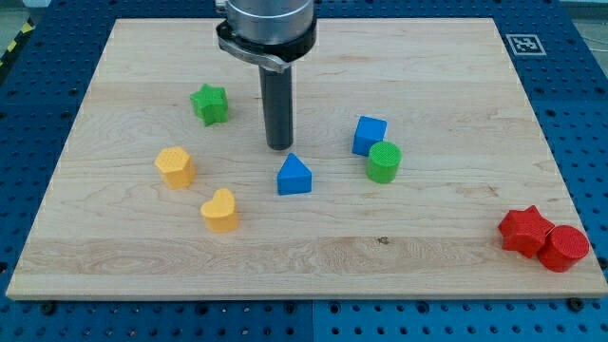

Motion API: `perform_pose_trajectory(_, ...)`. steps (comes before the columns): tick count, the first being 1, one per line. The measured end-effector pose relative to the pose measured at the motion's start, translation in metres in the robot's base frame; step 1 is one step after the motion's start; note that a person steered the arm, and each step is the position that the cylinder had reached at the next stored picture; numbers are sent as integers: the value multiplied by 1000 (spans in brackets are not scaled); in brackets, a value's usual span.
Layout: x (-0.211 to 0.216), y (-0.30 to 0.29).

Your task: Move the blue triangle diagonally bottom left to the green circle

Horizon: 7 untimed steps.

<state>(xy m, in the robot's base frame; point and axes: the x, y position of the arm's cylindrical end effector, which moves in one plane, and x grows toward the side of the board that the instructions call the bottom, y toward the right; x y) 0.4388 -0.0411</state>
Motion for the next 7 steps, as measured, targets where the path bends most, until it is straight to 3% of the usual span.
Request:
perform_pose_trajectory(3, 30, -19)
perform_pose_trajectory(5, 82, 2)
perform_pose_trajectory(7, 96, 27)
